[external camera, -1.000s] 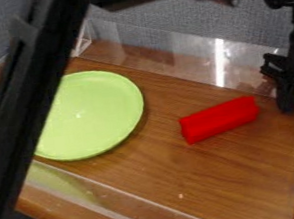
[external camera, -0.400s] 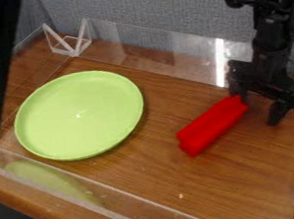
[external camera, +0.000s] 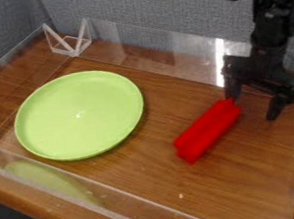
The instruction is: Put the carrot on the right side
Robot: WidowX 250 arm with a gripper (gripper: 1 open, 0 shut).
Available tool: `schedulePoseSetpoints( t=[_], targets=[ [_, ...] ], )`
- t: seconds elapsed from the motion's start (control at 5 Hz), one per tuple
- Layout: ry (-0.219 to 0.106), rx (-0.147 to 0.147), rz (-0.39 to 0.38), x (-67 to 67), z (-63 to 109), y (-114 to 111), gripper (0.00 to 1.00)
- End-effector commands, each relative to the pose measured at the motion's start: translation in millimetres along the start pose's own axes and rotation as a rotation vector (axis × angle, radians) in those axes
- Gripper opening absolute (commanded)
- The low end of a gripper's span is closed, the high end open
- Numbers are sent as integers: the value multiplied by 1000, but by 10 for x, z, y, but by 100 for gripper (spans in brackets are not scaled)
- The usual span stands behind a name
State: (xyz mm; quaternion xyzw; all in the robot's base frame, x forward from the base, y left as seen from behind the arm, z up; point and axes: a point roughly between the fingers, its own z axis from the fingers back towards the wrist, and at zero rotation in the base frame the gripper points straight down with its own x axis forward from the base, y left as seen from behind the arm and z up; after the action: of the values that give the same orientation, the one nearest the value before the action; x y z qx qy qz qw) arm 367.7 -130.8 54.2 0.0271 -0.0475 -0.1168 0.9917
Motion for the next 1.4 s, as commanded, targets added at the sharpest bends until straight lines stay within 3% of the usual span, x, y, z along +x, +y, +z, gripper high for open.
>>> schedulePoseSetpoints(
  t=[0.0,0.2,0.4,0.6,1.0,1.2],
  targets=[
    [-147,9,46,171,625,-75,100],
    [-214,18,48,200,859,-72,100],
    [-255,18,61,193,978,1,100],
    [-261,15,66,185,943,14,100],
    [-251,-11,37,31,723,4,100],
    [-255,-9,84,69,689,-37,100]
  ],
)
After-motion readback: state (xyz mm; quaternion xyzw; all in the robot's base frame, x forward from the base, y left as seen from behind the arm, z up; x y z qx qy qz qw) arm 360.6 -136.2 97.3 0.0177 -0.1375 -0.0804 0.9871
